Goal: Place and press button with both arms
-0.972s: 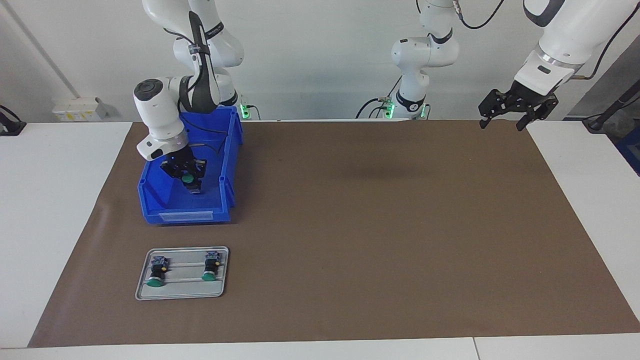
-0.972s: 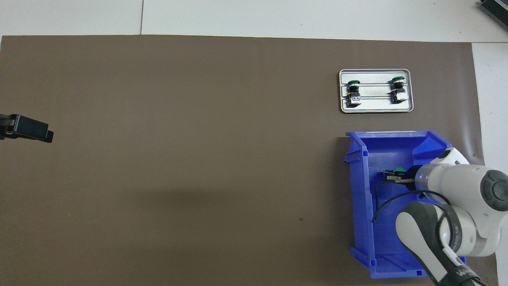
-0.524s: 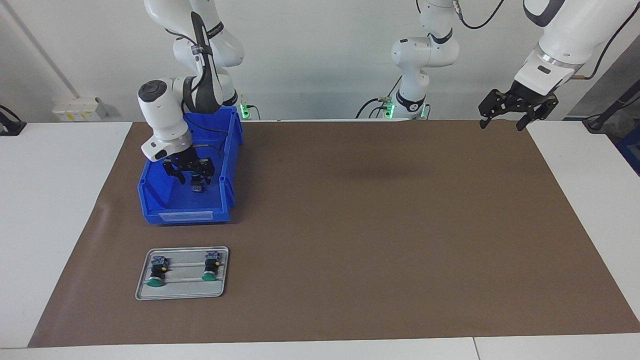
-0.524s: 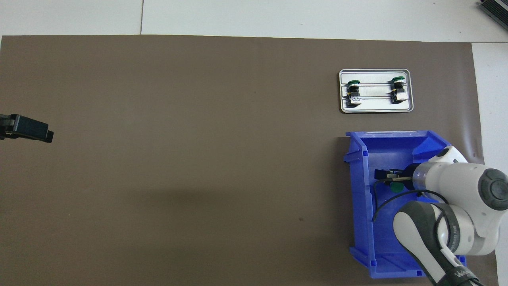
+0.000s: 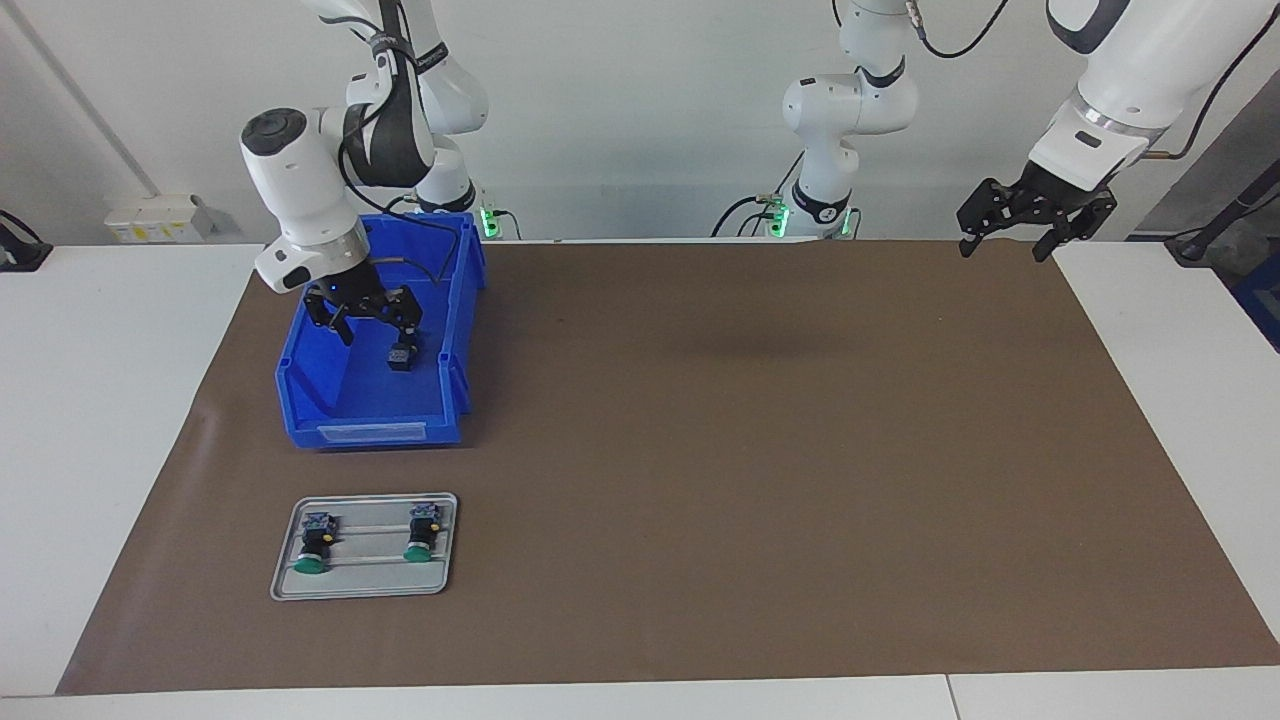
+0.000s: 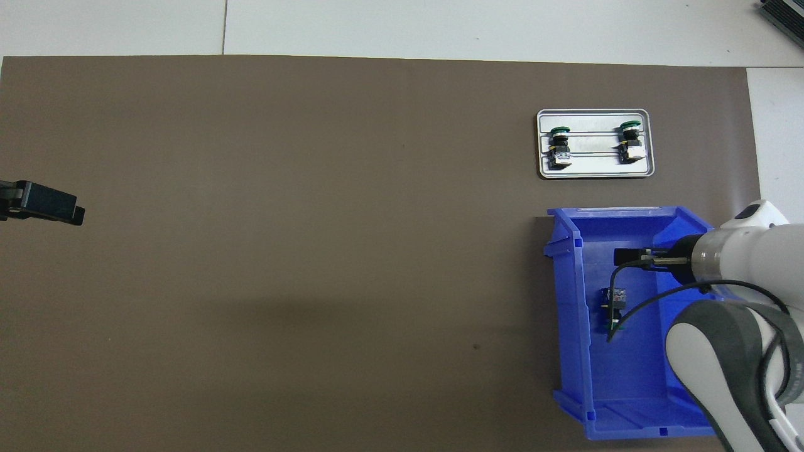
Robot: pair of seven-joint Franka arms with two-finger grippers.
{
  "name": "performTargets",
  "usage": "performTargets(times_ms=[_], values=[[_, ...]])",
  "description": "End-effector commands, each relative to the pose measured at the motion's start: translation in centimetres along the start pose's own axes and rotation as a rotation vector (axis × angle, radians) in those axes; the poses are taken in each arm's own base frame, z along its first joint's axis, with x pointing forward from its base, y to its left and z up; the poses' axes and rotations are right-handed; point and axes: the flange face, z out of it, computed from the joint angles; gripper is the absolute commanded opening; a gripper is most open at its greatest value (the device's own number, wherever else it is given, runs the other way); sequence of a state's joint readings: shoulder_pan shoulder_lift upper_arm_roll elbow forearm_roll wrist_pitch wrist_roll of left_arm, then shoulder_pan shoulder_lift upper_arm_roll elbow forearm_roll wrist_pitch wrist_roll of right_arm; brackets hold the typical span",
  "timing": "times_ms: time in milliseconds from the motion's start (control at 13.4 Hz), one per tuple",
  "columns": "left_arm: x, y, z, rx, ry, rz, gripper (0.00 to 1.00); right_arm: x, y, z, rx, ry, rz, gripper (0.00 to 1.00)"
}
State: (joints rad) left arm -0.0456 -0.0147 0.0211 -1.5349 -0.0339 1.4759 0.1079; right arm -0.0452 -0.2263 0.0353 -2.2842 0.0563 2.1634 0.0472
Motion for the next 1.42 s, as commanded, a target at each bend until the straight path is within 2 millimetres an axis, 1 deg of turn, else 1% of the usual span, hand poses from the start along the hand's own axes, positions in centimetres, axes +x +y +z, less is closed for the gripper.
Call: performTargets(times_ms=[0, 150, 299, 449, 524, 748, 823, 897, 972, 1047, 1122, 1346], values=[[-0.8, -0.1, 0.0, 0.015, -0.006, -0.013, 1.0, 1.0, -0.8, -2.2, 0.011, -0.003, 0.043, 1.0], [-0.8, -0.2, 0.0, 0.015, -0.006, -0.014, 1.0, 1.5, -1.3, -5.3, 0.007, -0.018, 0.074, 1.0], [-0.8, -0.1, 0.0, 0.015, -0.006, -0.013, 1.0, 2.4, -1.4, -9.4, 0.004, -0.03, 0.104, 1.0], [-0.8, -0.1, -0.1, 0.015, -0.005, -0.013, 1.0, 2.9, -1.0, -13.7, 0.003, -0.03, 0.111, 1.0], [-0.8, -0.1, 0.0, 0.015, -0.006, -0.013, 1.0, 3.3, -0.7, -15.5, -0.004, -0.038, 0.113, 1.0], [-0.8, -0.1, 0.0, 0.015, -0.006, -0.013, 1.0, 6.2, 0.3, -20.2, -0.047, -0.059, 0.113, 1.0], [-0.8, -0.1, 0.0, 0.015, -0.006, -0.013, 1.0, 6.8, 0.7, -21.0, -0.048, -0.062, 0.121, 1.0], [-0.8, -0.1, 0.0, 0.015, -0.006, -0.013, 1.0, 7.4, 1.1, -20.0, -0.045, -0.074, 0.129, 1.0], [-0.8, -0.1, 0.0, 0.015, -0.006, -0.013, 1.0, 7.5, 1.1, -18.8, -0.044, -0.083, 0.128, 1.0], [-0.8, -0.1, 0.0, 0.015, -0.006, -0.013, 1.0, 7.2, 1.0, -18.3, -0.045, -0.093, 0.125, 1.0], [-0.8, -0.1, 0.0, 0.015, -0.006, -0.013, 1.0, 7.2, 0.6, -18.2, -0.045, -0.093, 0.119, 1.0], [-0.8, -0.1, 0.0, 0.015, -0.006, -0.013, 1.0, 7.1, 0.3, -18.3, -0.073, -0.095, 0.088, 1.0]])
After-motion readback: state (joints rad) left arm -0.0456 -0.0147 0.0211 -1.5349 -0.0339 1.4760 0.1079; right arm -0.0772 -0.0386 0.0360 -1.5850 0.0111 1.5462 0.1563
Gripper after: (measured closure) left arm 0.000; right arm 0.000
